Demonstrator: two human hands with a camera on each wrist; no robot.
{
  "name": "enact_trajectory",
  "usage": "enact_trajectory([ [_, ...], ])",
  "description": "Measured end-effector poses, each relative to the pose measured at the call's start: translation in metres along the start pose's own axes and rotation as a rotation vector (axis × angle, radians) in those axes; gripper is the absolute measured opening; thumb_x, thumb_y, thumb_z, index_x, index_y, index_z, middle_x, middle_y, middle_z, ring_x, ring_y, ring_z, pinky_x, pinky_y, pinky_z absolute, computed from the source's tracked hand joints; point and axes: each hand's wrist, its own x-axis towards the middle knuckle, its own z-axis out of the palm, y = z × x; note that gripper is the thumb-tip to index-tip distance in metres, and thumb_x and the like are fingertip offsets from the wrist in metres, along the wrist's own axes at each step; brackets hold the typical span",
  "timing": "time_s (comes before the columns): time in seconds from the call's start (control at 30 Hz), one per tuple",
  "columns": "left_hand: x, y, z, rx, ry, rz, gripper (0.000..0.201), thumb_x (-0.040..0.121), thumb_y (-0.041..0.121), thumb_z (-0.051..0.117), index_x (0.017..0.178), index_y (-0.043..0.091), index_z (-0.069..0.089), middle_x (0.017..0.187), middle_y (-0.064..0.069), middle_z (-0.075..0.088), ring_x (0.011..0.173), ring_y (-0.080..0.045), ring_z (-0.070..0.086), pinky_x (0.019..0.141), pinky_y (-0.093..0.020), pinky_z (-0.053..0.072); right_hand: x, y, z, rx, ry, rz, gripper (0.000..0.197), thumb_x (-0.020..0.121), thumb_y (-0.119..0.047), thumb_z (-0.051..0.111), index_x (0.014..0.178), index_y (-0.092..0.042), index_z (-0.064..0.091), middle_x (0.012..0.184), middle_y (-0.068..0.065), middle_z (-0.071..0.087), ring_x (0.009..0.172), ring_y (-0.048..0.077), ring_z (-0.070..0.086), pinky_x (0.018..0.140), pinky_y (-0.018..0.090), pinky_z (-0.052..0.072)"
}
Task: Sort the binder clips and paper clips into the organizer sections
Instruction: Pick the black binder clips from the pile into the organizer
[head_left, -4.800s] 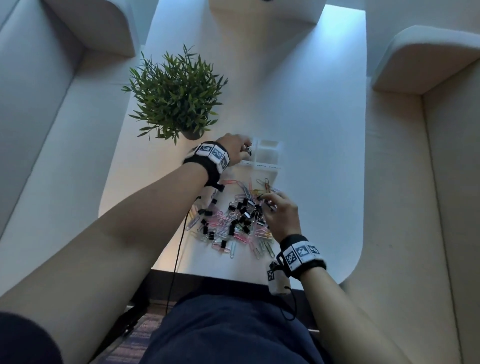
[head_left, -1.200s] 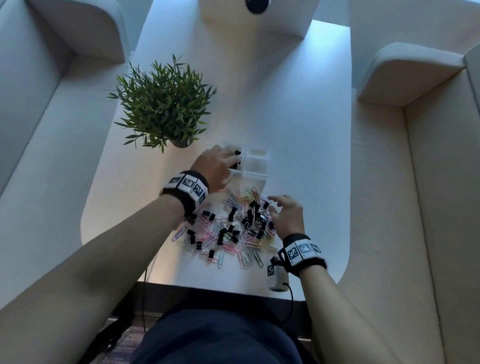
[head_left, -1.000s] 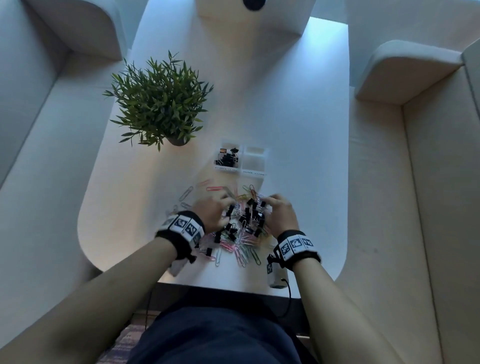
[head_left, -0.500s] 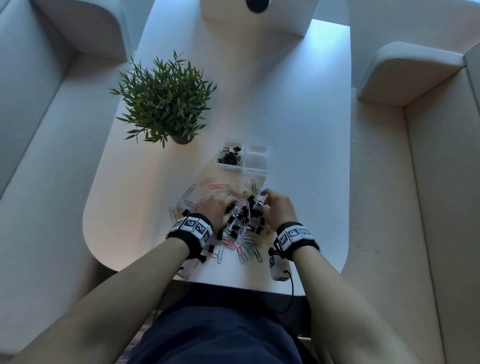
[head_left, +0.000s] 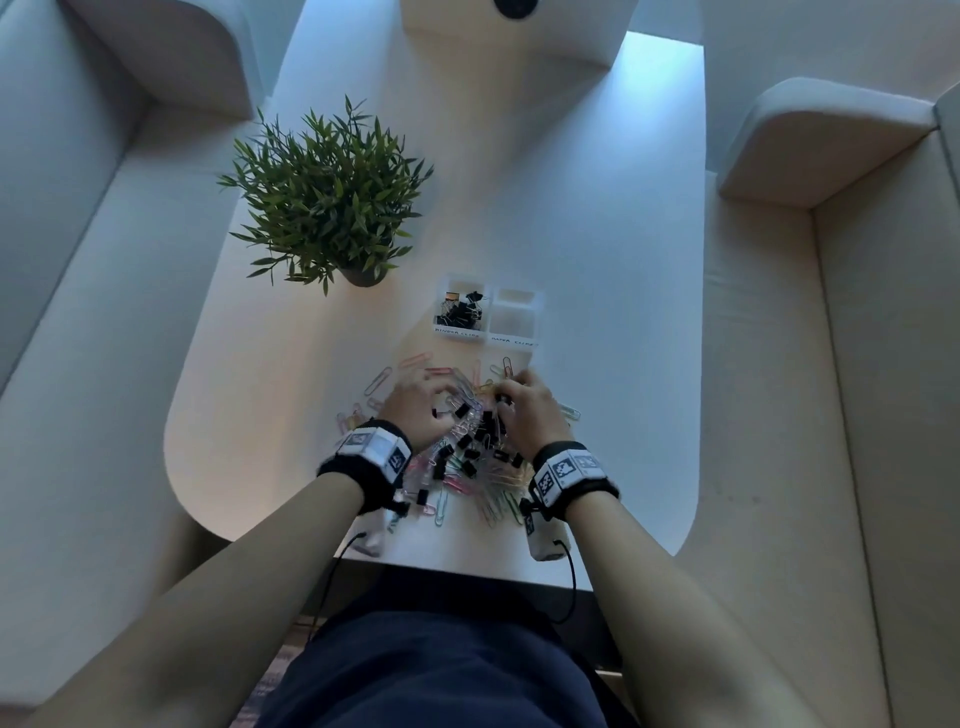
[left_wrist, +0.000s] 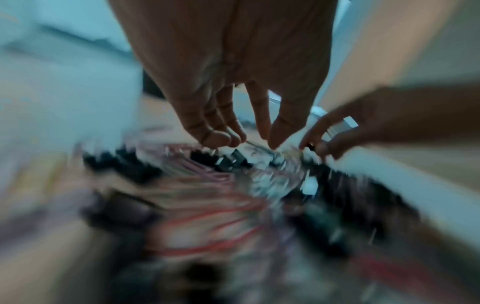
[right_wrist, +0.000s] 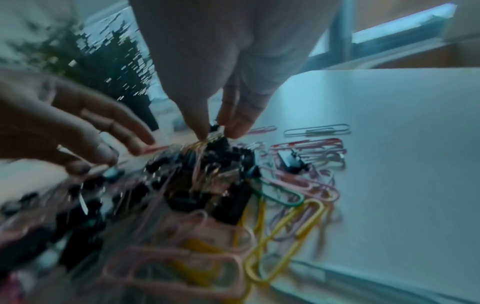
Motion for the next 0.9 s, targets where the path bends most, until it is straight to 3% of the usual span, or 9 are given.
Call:
enact_trajectory([
  [0.07, -0.003, -0.003, 0.006, 0.166, -0.093, 0.075, 0.028, 0.075, 0.012, 0.065, 0.103, 0.016, 0.064, 0.108, -0.007, 0.055, 0.098, -0.022, 0.051, 0.087, -0.036, 0.050, -0.001, -0.005, 0.003, -0.053, -0.011, -0.014, 0.014, 0.088, -0.012, 0.058, 0.094, -0.004, 0.068, 0.095, 0.013, 0.056, 0.077, 0.022, 0.052, 0.074, 0.029, 0.046],
  [0.17, -0.005, -0.009, 0.009, 0.158, -0.008, 0.116, 0.021, 0.079, 0.010, 0.066, 0.099, 0.014, 0.066, 0.099, -0.007, 0.062, 0.090, -0.021, 0.054, 0.084, -0.041, 0.051, 0.000, -0.007, 0.006, -0.040, 0.057, -0.018, 0.015, 0.088, -0.009, 0.057, 0.086, 0.000, 0.069, 0.088, 0.015, 0.058, 0.072, 0.022, 0.051, 0.070, 0.029, 0.048],
  [0.37, -0.007, -0.009, -0.004, -0.114, 0.138, 0.065, 0.023, 0.074, 0.006, 0.071, 0.096, 0.010, 0.068, 0.100, 0.000, 0.066, 0.080, -0.011, 0.058, 0.075, -0.022, 0.054, 0.003, -0.004, 0.014, -0.037, 0.105, 0.032, 0.012, 0.085, -0.004, 0.059, 0.081, -0.001, 0.069, 0.086, 0.014, 0.060, 0.072, 0.024, 0.054, 0.068, 0.029, 0.048],
  [0.5, -0.007, -0.020, -0.023, -0.634, 0.267, -0.251, 0.020, 0.075, 0.004, 0.067, 0.093, 0.013, 0.067, 0.100, 0.002, 0.067, 0.077, -0.013, 0.063, 0.066, -0.022, 0.054, 0.006, 0.004, 0.020, 0.001, 0.132, 0.079, 0.006, 0.080, -0.001, 0.062, 0.078, -0.001, 0.068, 0.087, 0.013, 0.058, 0.076, 0.027, 0.055, 0.069, 0.034, 0.051],
  [0.6, -0.006, -0.031, -0.038, -1.115, 0.382, -0.486, 0.019, 0.078, -0.001, 0.052, 0.083, 0.011, 0.066, 0.081, -0.010, 0.069, 0.066, -0.018, 0.056, 0.054, -0.025, 0.045, 0.006, 0.008, 0.021, 0.035, 0.124, 0.067, 0.005, 0.078, -0.002, 0.064, 0.080, -0.003, 0.068, 0.090, 0.012, 0.058, 0.079, 0.027, 0.055, 0.071, 0.034, 0.051],
  [0.7, -0.006, -0.037, -0.044, -1.328, 0.396, -0.597, 0.024, 0.074, -0.001, 0.039, 0.072, 0.009, 0.061, 0.052, -0.004, 0.059, 0.054, -0.018, 0.051, 0.044, -0.022, 0.033, 0.003, 0.010, 0.019, 0.052, 0.137, 0.027, 0.003, 0.077, -0.003, 0.067, 0.080, -0.003, 0.068, 0.089, 0.012, 0.058, 0.073, 0.022, 0.053, 0.069, 0.030, 0.050],
  [0.77, -0.008, -0.036, -0.042, -1.183, 0.304, -0.524, 0.026, 0.080, 0.001, 0.041, 0.066, 0.012, 0.060, 0.048, 0.004, 0.050, 0.050, -0.016, 0.040, 0.045, -0.023, 0.030, 0.002, 0.012, 0.016, 0.108, 0.174, 0.034, 0.006, 0.074, -0.003, 0.070, 0.079, -0.006, 0.069, 0.087, 0.009, 0.059, 0.071, 0.018, 0.054, 0.067, 0.026, 0.051],
  [0.83, -0.013, -0.034, -0.039, -0.647, 0.113, -0.281, 0.010, 0.084, 0.007, 0.054, 0.084, 0.014, 0.061, 0.063, 0.007, 0.052, 0.051, -0.012, 0.040, 0.047, -0.019, 0.037, 0.002, 0.014, 0.012, 0.208, 0.203, 0.106, 0.013, 0.070, -0.003, 0.072, 0.079, -0.013, 0.070, 0.085, 0.006, 0.060, 0.070, 0.015, 0.058, 0.068, 0.022, 0.053],
  [0.9, -0.016, -0.033, -0.032, -0.071, -0.043, -0.036, 0.028, 0.082, 0.015, 0.064, 0.108, 0.014, 0.055, 0.081, 0.003, 0.058, 0.051, -0.009, 0.046, 0.051, -0.017, 0.049, 0.001, 0.015, 0.005, 0.310, 0.218, 0.208, 0.018, 0.067, -0.004, 0.072, 0.077, -0.019, 0.072, 0.083, 0.003, 0.065, 0.072, 0.011, 0.062, 0.068, 0.019, 0.053],
])
